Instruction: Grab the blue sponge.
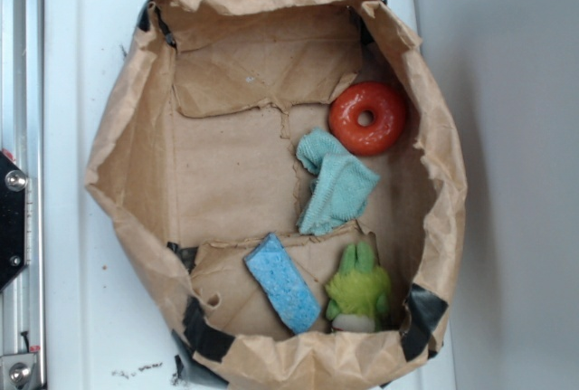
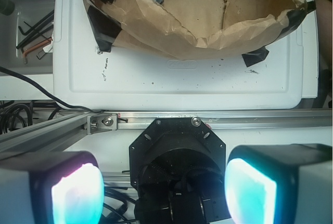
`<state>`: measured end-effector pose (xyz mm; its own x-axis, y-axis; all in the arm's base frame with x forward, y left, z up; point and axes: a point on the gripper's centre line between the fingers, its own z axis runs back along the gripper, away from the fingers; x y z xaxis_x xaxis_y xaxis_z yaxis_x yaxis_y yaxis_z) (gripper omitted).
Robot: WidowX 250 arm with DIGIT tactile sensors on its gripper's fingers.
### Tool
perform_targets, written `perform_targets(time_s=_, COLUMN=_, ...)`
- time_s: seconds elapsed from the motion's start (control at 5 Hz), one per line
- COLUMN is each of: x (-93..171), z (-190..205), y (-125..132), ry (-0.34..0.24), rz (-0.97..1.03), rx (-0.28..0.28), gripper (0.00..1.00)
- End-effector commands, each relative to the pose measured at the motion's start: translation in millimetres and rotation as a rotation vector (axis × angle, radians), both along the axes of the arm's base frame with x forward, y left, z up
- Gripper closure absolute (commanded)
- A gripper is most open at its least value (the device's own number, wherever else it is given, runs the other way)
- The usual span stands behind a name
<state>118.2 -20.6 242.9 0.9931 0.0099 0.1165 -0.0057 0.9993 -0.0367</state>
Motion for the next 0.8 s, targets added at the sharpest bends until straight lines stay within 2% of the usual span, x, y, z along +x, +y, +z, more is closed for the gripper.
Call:
perform_targets(time_s=0.0, x=0, z=0, y=0, ry=0.0, rz=0.0, rx=0.0, gripper=0.0)
perform_targets(time_s=0.2, x=48, z=-23, y=-4, ry=-0.081, rz=-0.036, rx=0.058, gripper=0.0)
perform_targets(time_s=0.4, x=84, z=-34, y=-4, ry=-0.147, rz=-0.042, rx=0.085, gripper=0.0)
perform_targets(time_s=0.6, x=110, z=-39, y=4, ry=-0.215, rz=-0.095, rx=0.065, gripper=0.0)
